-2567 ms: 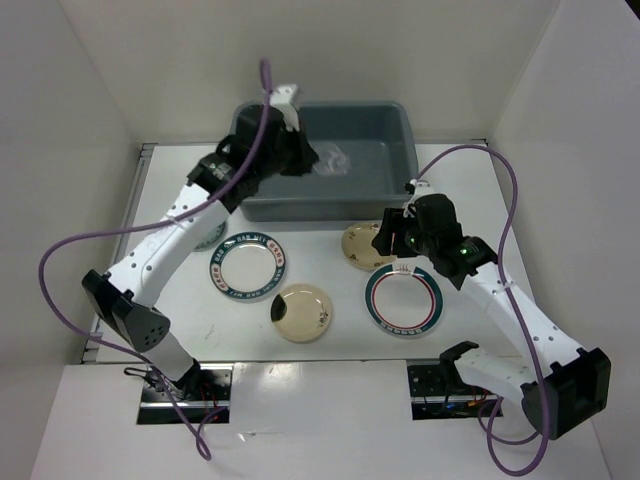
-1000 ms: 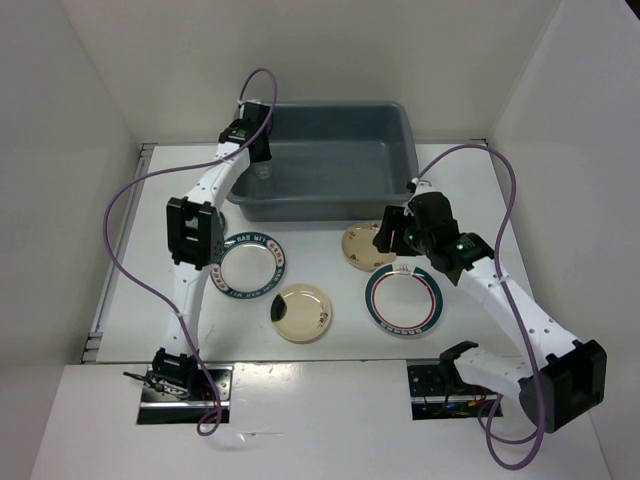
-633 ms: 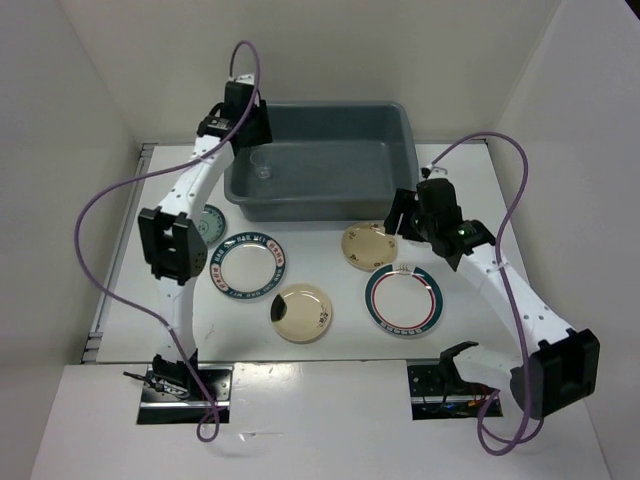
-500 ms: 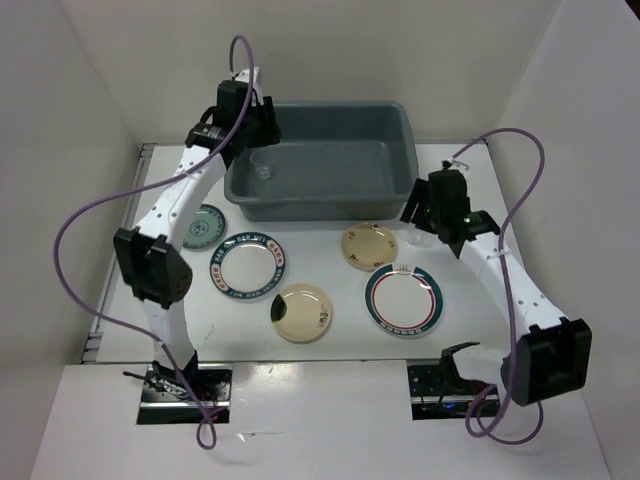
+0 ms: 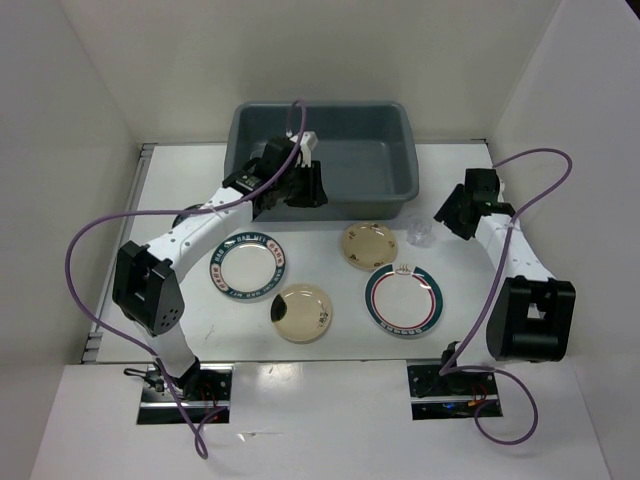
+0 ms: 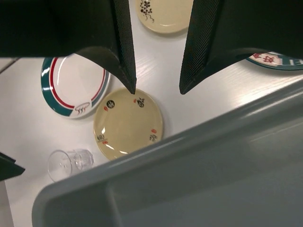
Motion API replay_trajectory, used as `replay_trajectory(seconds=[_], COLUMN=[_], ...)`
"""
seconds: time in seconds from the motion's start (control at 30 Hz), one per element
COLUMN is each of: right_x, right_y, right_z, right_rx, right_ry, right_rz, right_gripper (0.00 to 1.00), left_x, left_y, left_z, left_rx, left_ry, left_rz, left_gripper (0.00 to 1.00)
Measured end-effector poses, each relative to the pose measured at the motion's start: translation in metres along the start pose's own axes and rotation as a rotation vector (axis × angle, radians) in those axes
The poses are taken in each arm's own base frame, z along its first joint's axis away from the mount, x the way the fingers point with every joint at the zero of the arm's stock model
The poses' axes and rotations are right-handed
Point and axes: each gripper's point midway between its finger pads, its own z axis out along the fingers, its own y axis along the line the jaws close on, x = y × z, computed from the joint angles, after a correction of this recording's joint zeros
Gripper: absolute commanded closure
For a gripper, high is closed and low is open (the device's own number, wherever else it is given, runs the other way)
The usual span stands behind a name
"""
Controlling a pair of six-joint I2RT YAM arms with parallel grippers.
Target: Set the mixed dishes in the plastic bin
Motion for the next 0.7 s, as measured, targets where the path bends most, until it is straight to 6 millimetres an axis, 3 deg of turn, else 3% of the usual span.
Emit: replay_trajectory(seconds=[0.27, 0.47, 0.6, 0.7], right_x=[0.012, 0.023, 0.027, 0.029], right_y=[0.010, 0.013, 0.016, 0.018], right_z=[0.020, 0.033, 0.037, 0.040], right_rx=[-0.047, -0.062, -0.077, -0.086], right_ry=[0.062, 0.114, 0.131, 0.139], right_rz=[0.005, 0.007, 0.009, 0.008], right_gripper=[0.51, 0.61, 0.61, 0.72], left_x=[-0.009, -0.005, 0.001, 0.003], left_y=[0.006, 0.011, 0.016, 0.018], left_z=[0.000, 0.003, 0.005, 0.006], left_rx=[-0.015, -0.035, -0.051, -0.057], left_ry=[-0.032, -0.030, -0.018, -0.016], left_rz=[-0.004, -0.005, -0.005, -0.005], left_gripper=[0.51, 0.51, 0.51, 0.51])
